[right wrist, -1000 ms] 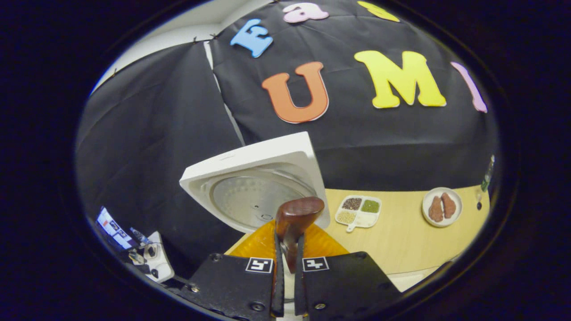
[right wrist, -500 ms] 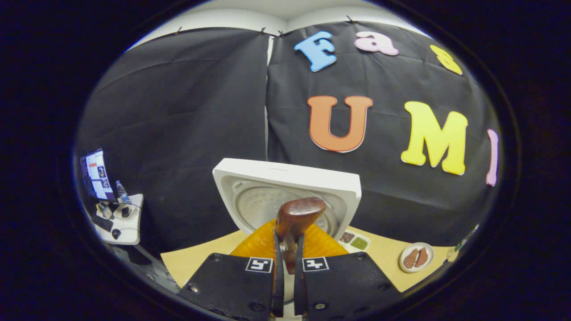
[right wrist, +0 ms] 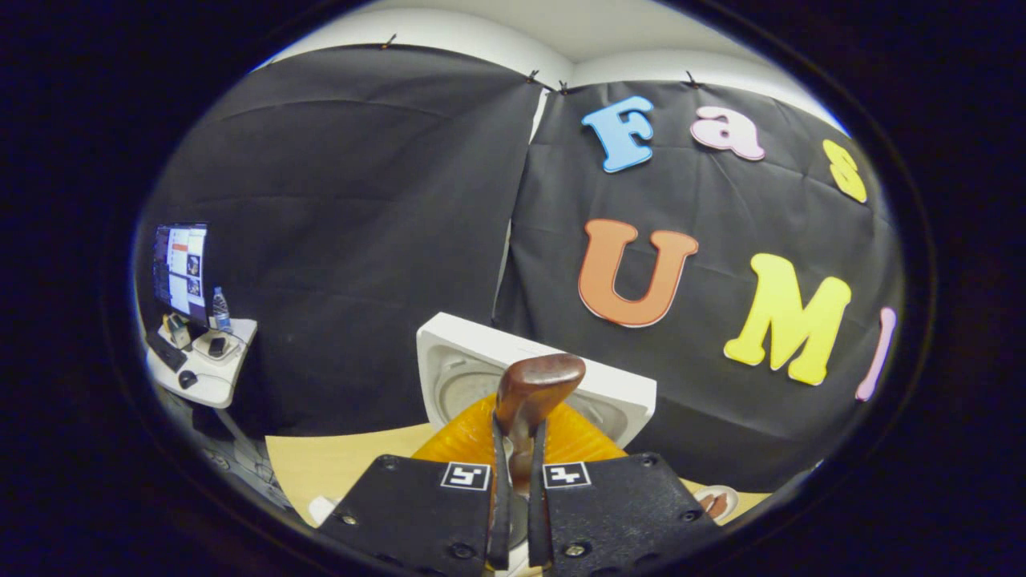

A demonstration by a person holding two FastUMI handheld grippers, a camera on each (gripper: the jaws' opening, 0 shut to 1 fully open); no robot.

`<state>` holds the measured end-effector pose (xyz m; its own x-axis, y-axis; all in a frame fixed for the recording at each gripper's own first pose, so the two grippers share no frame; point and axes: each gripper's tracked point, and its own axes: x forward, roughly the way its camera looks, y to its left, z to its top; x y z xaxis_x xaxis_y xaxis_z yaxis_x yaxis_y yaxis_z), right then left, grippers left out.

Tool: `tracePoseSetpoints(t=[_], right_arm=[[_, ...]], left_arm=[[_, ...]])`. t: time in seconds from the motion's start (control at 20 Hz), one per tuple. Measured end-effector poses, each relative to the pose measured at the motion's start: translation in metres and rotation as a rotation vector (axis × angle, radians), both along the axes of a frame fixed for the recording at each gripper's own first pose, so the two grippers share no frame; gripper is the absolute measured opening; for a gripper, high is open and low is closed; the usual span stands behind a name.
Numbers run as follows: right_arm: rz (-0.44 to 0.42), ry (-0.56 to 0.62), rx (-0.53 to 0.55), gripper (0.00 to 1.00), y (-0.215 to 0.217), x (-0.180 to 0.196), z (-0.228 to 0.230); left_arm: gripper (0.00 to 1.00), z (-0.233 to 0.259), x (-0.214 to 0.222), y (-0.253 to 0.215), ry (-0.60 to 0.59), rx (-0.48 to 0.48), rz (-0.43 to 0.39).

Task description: Close the left gripper, press the button to open the rice cooker; take a wooden spoon from the chopstick holder with the right hand, scoop a spoonful of rice and pour it into the rice cooker, then put the wooden spoon back into the chopstick holder.

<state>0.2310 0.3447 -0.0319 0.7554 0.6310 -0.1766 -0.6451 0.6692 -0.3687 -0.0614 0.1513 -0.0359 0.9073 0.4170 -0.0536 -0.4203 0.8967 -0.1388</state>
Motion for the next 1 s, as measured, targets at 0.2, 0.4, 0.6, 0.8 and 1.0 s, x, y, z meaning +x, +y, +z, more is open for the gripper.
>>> tracePoseSetpoints(t=[0.2,0.4,0.6,0.8,1.0], right_arm=[[0.015,0.014,0.014,0.11,-0.001,-0.005,0.001],[0.011,0.099,0.095,0.11,-0.003,-0.008,0.006],[0.014,0.235,0.231,0.10,-0.017,-0.012,0.019],[-0.019,0.391,0.418,0.12,-0.048,-0.013,0.033],[-0.081,0.549,0.603,0.11,-0.104,-0.015,0.037]], left_arm=[[0.94,0.001,-0.001,-0.001,-0.010,0.000,0.006],[0.94,0.000,0.000,-0.003,-0.013,-0.009,0.008],[0.94,0.003,0.007,-0.011,-0.017,-0.015,-0.011],[0.94,0.004,0.021,-0.027,-0.015,-0.010,-0.053],[0.94,0.006,0.043,-0.050,-0.014,-0.003,-0.118]])
